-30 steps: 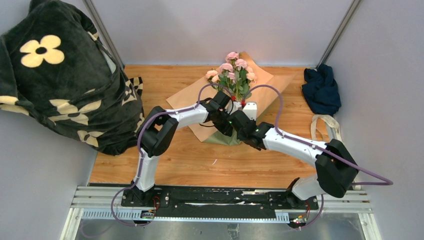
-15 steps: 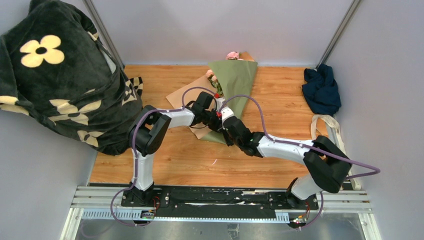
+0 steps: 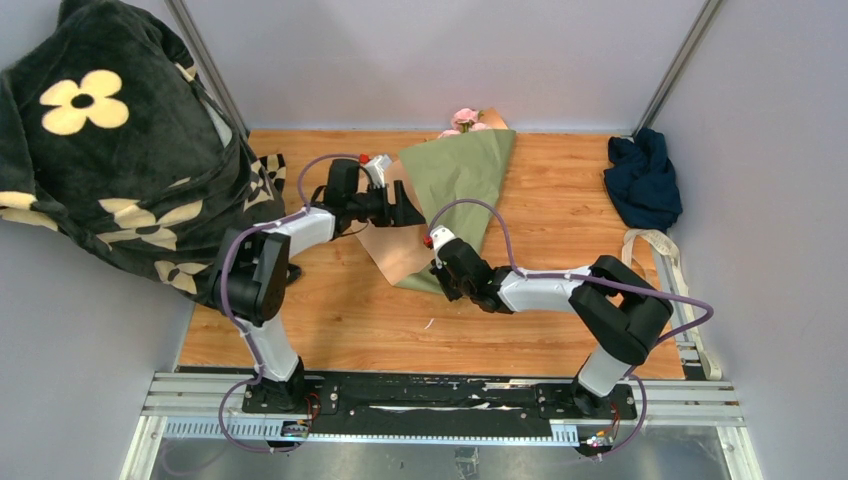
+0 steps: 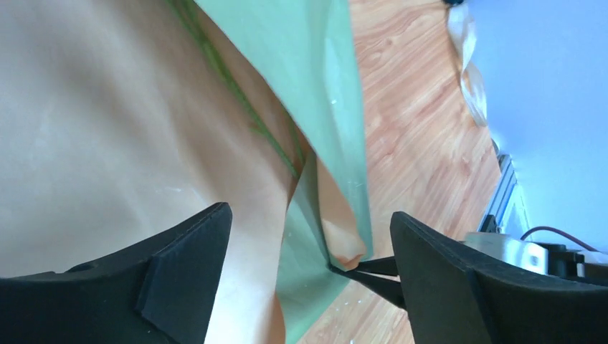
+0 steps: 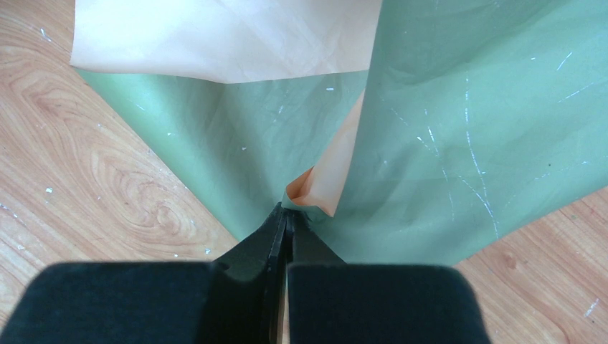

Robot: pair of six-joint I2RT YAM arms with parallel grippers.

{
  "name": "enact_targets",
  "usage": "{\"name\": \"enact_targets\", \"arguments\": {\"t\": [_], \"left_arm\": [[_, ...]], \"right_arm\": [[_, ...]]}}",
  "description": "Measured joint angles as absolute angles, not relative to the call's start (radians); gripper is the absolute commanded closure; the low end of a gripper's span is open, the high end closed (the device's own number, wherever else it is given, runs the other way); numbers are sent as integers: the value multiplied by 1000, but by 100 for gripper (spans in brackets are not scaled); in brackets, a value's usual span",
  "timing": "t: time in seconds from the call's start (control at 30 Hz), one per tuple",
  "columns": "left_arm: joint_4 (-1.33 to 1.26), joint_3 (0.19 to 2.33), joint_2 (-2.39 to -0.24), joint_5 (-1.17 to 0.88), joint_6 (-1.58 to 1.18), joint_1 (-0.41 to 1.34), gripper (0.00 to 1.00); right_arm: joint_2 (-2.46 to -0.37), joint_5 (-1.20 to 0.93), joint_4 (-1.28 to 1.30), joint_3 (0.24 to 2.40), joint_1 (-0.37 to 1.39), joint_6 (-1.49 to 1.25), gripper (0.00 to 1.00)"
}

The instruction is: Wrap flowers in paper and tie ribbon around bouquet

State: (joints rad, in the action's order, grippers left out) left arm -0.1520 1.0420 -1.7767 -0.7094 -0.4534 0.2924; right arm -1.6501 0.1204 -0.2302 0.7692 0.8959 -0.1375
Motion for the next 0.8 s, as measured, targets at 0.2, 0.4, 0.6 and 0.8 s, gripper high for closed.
{"name": "enact_targets", "arguments": {"t": [0.2,0.4,0.6,0.8], "left_arm": [[-177,1013,-1685,-724,-509,286,5],[-182,1006,-1714,-724,-580,313,0],[-176,1108,-1890,-718,-599,376,59],[-179,1142,-1933,-710,-604,374,100]], "right_arm": [[-1654,112,-240,769,896,-136,100],[-1662,105,-240,777,896,-125,100],[-1662,102,-238,779,896,-111,100],[-1658,94,-206,790,896,-85,85]]}}
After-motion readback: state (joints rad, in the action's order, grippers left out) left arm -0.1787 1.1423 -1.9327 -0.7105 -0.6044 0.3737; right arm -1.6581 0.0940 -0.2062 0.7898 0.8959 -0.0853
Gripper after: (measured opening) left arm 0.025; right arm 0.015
